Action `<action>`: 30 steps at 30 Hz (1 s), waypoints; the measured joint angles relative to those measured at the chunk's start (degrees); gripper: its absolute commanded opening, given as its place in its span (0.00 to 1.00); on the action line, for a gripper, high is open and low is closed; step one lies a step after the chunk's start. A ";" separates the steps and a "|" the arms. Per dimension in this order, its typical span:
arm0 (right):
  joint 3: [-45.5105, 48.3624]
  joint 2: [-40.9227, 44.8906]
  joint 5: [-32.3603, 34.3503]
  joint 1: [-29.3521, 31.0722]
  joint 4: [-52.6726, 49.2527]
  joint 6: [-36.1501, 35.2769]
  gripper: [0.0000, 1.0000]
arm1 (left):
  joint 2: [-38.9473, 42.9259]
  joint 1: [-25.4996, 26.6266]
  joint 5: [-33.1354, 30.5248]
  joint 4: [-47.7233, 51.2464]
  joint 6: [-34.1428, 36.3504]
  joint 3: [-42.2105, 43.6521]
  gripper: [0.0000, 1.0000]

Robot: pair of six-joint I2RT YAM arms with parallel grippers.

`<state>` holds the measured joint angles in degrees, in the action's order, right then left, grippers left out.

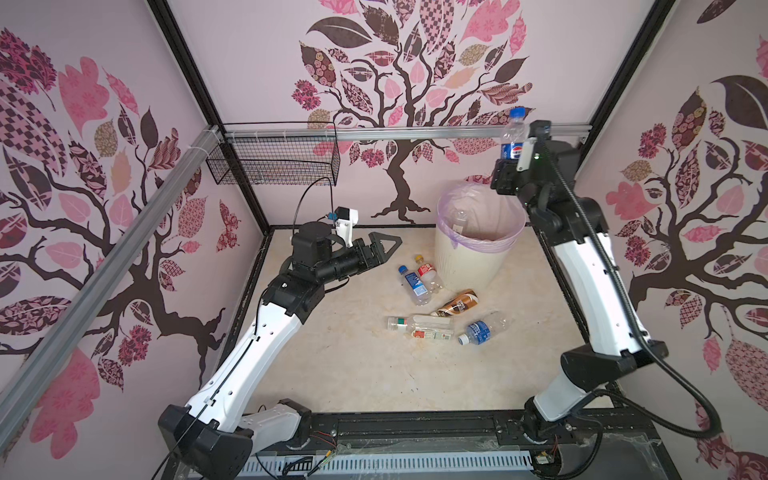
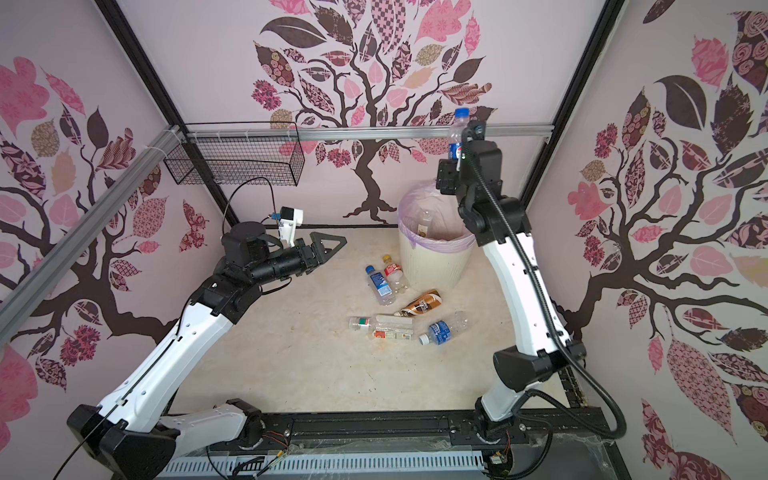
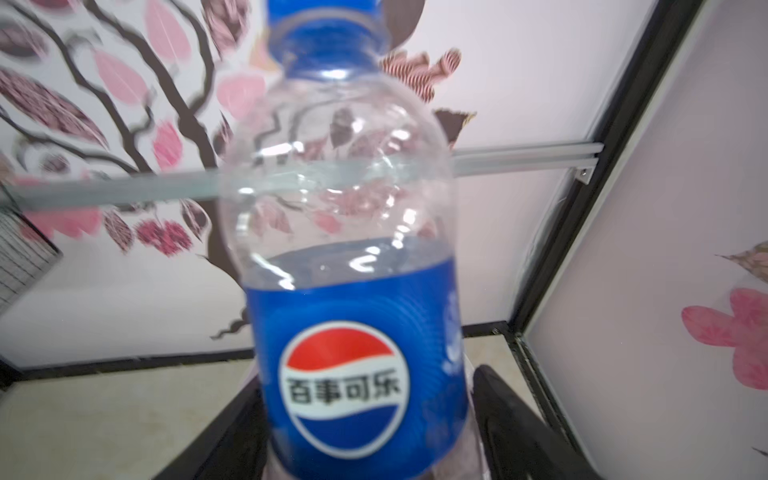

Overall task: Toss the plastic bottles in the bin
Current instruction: 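Move the Pepsi bottle over the bin and open the right gripper, then lower the left gripper onto the green-label clear bottle and close it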

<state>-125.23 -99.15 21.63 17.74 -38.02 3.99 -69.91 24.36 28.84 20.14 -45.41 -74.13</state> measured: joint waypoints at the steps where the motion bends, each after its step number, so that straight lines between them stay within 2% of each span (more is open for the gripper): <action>1: 0.37 -2.58 -0.31 -0.07 -1.01 0.26 0.93 | -0.46 0.00 -0.33 1.18 0.79 0.00 0.98; 2: 0.85 -4.44 -0.55 -0.04 -1.73 0.52 0.99 | -0.87 0.00 -0.68 2.43 1.62 0.00 0.98; 7: 2.40 -6.51 -1.75 -0.02 -5.14 0.70 0.99 | -2.86 0.02 -2.40 9.16 6.73 0.00 0.98; 15: 1.40 0.79 -4.39 -0.02 -3.48 2.01 1.00 | -10.78 2.05 -5.99 17.14 17.77 -0.33 0.98; 22: 17.68 13.77 -9.92 2.40 -0.72 4.00 0.99 | -20.37 10.27 -13.70 24.04 28.98 -2.91 0.98; 27: 30.47 17.25 -11.63 8.79 0.94 4.46 1.00 | -22.16 13.84 -17.75 26.18 34.07 -2.91 0.98; 30: 38.10 18.51 -13.94 10.23 2.34 5.70 1.00 | -23.65 14.43 -19.30 26.97 36.02 -2.93 0.98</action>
<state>-87.13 -80.64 7.68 27.97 -35.68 9.69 -93.56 38.79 9.54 47.11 -9.39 -77.06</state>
